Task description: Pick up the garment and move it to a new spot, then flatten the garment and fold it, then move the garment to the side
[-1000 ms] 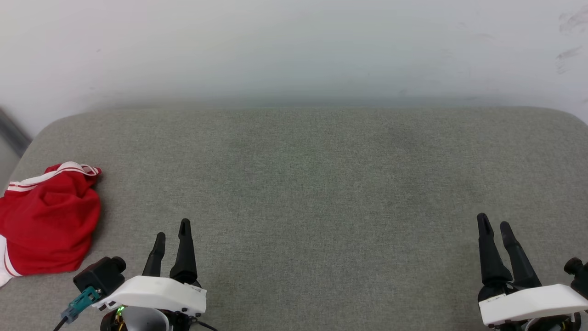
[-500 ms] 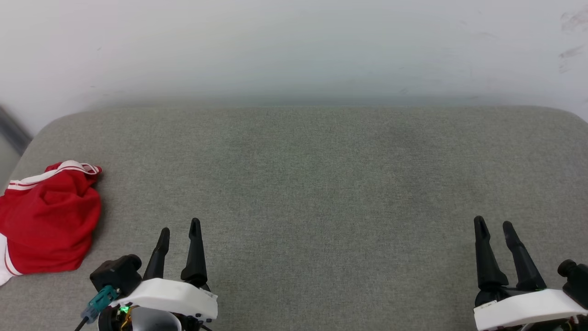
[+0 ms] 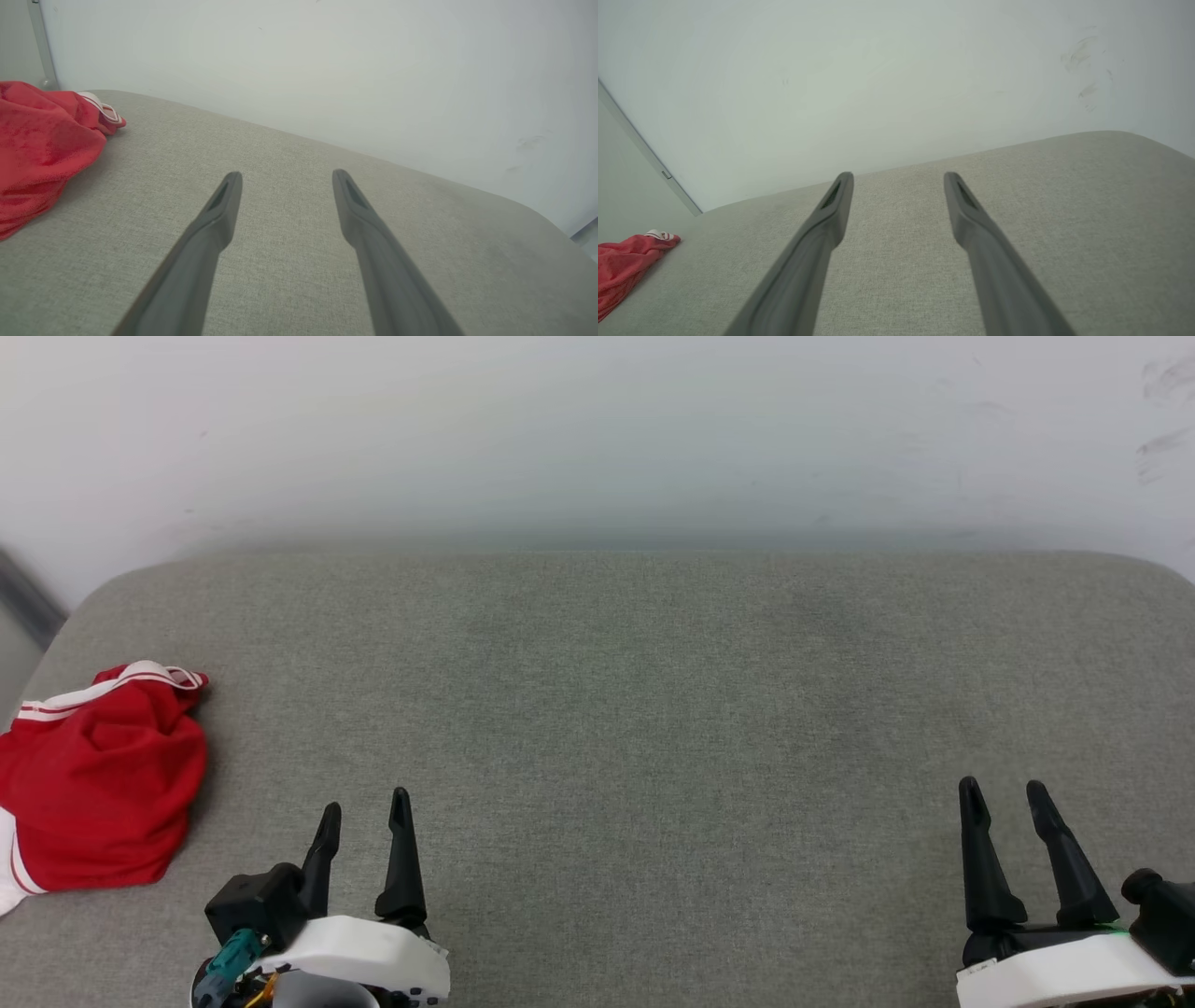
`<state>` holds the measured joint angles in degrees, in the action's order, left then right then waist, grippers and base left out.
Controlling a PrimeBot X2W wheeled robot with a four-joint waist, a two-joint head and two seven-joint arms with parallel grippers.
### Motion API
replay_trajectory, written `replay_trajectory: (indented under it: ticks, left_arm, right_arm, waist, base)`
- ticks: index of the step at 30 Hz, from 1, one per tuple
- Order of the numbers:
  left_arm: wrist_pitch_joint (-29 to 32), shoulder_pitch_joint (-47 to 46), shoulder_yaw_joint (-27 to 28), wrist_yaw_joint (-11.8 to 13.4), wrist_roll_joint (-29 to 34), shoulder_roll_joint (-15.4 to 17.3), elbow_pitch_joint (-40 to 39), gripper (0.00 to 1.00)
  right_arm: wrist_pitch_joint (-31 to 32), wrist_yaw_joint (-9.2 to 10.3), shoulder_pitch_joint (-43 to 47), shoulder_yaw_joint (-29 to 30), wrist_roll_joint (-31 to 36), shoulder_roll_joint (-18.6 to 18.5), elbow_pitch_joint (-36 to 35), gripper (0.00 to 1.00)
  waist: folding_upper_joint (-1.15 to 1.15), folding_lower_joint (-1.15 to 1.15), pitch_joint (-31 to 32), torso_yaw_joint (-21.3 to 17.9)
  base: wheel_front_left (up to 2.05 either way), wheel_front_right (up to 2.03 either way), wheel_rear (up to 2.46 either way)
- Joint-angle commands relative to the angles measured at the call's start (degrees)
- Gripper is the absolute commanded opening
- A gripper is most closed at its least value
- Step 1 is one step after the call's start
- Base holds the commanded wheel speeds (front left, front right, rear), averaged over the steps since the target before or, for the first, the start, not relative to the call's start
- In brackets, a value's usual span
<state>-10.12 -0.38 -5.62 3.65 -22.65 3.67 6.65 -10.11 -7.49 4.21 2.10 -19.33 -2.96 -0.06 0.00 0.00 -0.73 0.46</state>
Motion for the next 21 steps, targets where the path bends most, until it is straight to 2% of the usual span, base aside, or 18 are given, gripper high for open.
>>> replay_trajectory:
  ticks: [1,6,21]
  left_arm:
    - [-0.54,0.05,-0.02,0.42,1.36,0.09,-0.48,1.00]
    - [-1.22,0.28,-0.17,0.59,4.05,-0.18,-0.25,1.00]
    - [-2.94,0.99,-0.27,-1.47,9.86,-0.57,-0.05,1.00]
  right_arm:
    - [-0.55,0.00,0.55,-0.11,1.22,0.09,-0.91,1.00]
    - [-1.19,0.00,0.84,-0.18,3.64,0.10,-1.54,1.00]
    - [-3.04,0.01,2.28,-0.33,8.34,0.12,-3.09,1.00]
  waist:
    - [0.00,0.00,-0.02,0.02]
    - [0.00,0.00,-0.06,0.10]
    - [0.00,0.00,-0.03,0.27]
  base:
    - [0.00,0.00,0.00]
    - [0.00,0.00,0.00]
    - [0.00,0.00,0.00]
